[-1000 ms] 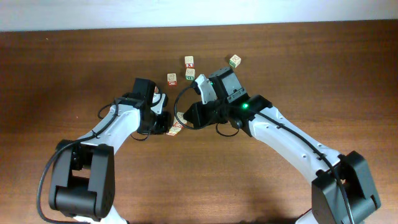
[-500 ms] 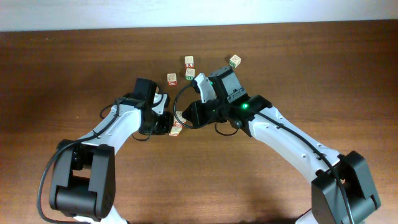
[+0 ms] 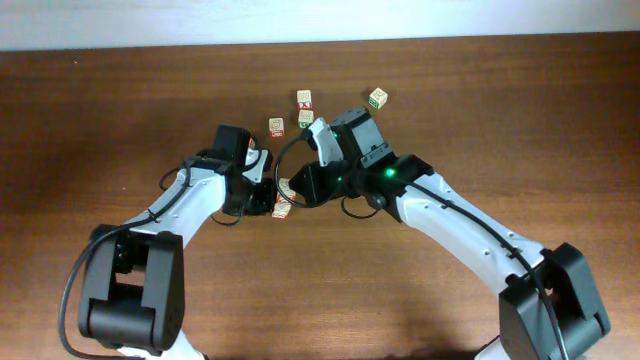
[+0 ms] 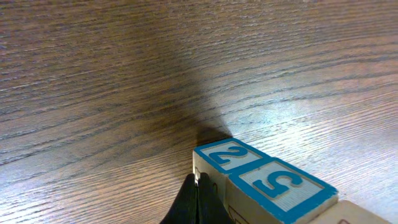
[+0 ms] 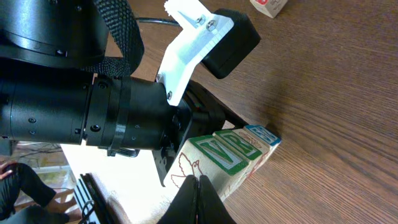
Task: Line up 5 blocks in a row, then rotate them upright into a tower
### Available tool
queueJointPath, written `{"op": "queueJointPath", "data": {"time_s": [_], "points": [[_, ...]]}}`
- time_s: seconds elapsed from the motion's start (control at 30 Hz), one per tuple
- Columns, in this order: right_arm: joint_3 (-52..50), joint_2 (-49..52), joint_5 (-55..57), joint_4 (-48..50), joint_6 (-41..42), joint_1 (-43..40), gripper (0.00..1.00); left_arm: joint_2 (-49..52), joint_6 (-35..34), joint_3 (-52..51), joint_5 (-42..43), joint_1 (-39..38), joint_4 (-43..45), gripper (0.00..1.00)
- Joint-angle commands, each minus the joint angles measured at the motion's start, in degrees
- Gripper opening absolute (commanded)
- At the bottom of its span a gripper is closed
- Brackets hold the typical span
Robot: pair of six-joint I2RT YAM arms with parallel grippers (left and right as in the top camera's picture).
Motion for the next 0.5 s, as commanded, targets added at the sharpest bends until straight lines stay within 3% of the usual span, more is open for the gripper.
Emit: {"op": "queueJointPath", "data": {"time_s": [0.0, 0.47], "points": [[-1.6, 3.6, 3.1, -0.7, 0.6, 1.5, 0.04, 0.5, -1.8, 0.1, 4.9, 1.3, 0.7, 0.0], [-1.6, 3.7, 4.8, 1.7, 1.0, 3.1, 0.04, 0.5, -5.0, 0.1, 4.9, 8.0, 1.9, 0.0]]}}
